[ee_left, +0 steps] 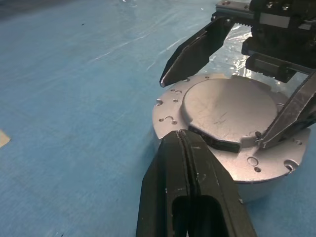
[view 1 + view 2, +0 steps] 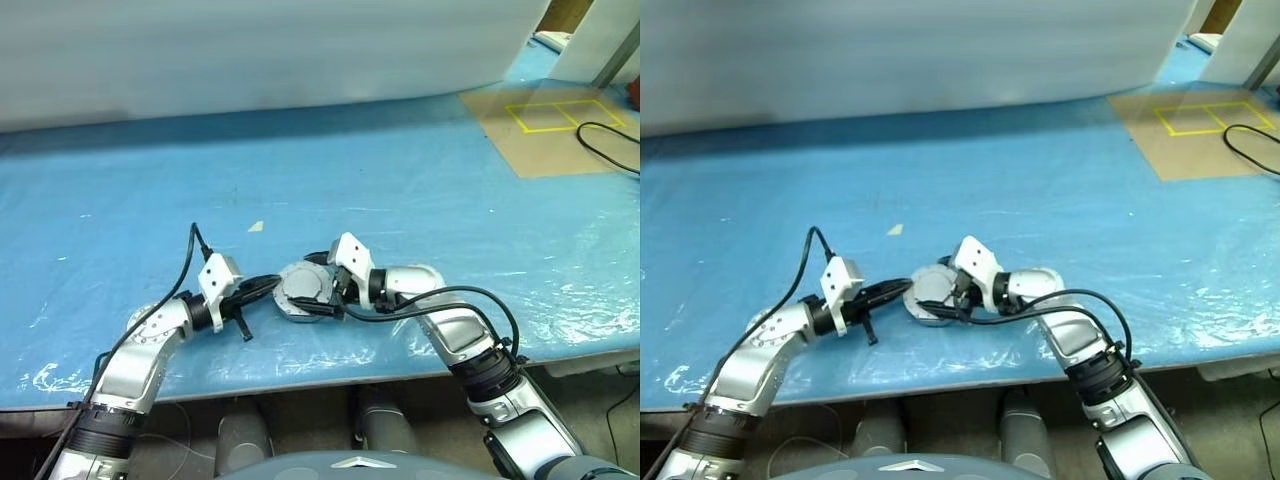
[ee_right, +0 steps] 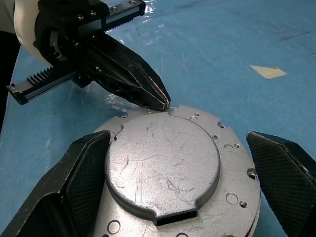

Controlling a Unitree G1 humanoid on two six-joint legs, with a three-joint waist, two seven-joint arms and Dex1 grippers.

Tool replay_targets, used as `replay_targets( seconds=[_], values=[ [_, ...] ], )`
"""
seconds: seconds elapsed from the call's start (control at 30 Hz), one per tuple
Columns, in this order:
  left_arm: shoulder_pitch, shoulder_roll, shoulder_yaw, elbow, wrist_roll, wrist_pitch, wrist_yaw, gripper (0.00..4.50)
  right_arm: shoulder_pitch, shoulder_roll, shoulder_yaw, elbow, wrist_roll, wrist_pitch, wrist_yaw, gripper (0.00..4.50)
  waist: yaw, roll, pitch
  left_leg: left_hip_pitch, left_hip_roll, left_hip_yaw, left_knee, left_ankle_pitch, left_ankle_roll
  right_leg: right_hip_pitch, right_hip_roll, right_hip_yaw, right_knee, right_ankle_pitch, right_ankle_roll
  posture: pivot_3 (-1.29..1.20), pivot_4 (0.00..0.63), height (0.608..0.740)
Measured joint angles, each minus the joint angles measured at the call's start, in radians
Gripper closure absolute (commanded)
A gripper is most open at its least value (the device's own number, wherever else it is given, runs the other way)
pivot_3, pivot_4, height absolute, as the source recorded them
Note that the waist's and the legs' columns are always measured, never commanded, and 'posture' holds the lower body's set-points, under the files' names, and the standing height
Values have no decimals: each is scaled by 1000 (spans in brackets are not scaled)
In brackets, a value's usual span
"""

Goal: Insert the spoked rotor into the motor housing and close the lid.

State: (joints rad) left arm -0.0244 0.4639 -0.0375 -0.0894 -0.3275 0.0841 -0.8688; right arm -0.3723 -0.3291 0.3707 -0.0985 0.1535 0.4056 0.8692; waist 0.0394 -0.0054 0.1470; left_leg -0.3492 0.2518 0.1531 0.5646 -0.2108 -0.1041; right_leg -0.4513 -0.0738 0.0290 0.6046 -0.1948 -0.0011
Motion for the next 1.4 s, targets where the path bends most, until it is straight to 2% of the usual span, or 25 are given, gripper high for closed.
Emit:
replay_targets(
  seconds=[0.43,0.63,0.83,1.2,1.4],
  values=[
    [21,-12,11,-5,-9,-4,13,4500,-2,1,21,71,-90,-206,-15,20,1,0,0,-1,0,0,1,0,0,-3,0,0,2,0,0,0,150,740],
    [21,-13,11,-5,-11,-7,14,4500,-2,-3,26,72,-103,-232,-13,20,1,0,0,-1,0,0,2,0,0,-3,0,0,2,0,0,0,150,740],
    [35,-16,10,-6,-18,-7,20,4500,-4,-18,27,98,-168,-358,-25,20,0,0,0,-1,0,0,2,0,0,-3,0,0,2,0,0,0,150,740],
    [33,-16,11,-6,-22,-9,24,4500,-6,41,-27,21,24,-43,23,20,0,0,0,-1,0,0,2,0,0,-3,0,0,2,0,0,0,150,740],
    [33,-16,10,-5,-21,-9,24,4500,-11,45,-20,-19,34,-20,21,20,2,0,0,0,0,0,3,0,0,-2,0,0,2,0,0,0,150,740]
  ],
)
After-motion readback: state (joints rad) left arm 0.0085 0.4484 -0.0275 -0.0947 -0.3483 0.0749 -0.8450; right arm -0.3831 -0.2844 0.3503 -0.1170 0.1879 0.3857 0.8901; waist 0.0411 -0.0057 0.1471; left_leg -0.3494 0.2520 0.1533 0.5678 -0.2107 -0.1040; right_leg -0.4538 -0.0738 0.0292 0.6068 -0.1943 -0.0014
